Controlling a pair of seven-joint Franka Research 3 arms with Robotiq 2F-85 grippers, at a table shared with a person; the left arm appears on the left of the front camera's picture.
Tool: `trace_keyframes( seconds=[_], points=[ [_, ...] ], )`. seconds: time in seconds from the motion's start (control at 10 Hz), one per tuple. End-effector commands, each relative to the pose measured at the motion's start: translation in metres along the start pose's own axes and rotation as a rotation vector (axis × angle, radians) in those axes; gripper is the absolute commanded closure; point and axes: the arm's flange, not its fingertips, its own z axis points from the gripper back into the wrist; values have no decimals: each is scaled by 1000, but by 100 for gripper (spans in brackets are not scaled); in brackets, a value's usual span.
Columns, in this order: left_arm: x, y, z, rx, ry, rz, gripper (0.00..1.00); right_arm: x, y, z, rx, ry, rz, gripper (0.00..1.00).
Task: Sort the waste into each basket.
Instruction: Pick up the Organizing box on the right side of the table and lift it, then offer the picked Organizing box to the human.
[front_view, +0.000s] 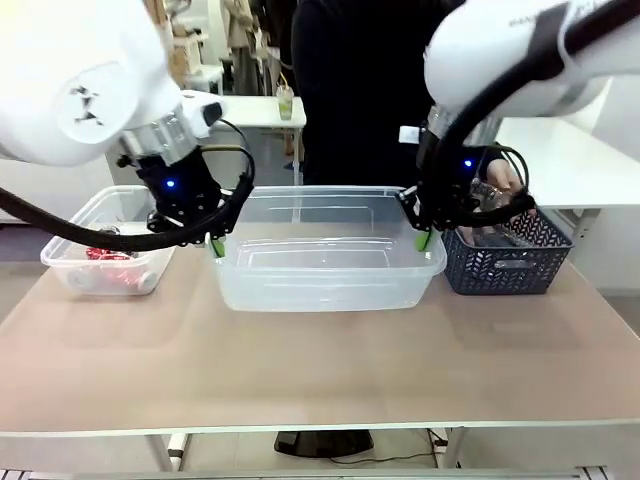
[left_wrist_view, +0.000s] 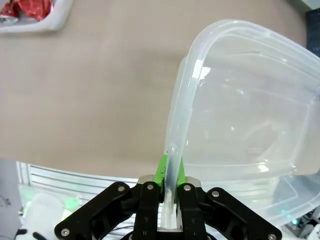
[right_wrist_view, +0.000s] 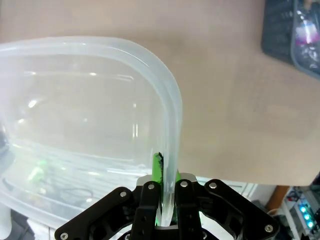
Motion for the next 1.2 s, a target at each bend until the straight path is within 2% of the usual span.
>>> trace_keyframes(
  seconds=[0.0, 0.1, 0.2, 1.1],
  points=[
    [3, 15, -3, -41, -21, 46, 94, 4, -4, -10, -42, 57, -22, 96],
    [5, 16, -11, -1, 28, 119, 94, 1, -4, -10, -35, 41, -34, 96],
    [-1, 6, -8, -4, 13, 21, 94, 6, 0, -10, 2, 22, -2, 96],
    [-1, 6, -8, -4, 13, 21, 94, 6, 0, -10, 2, 22, -2, 96]
  ],
)
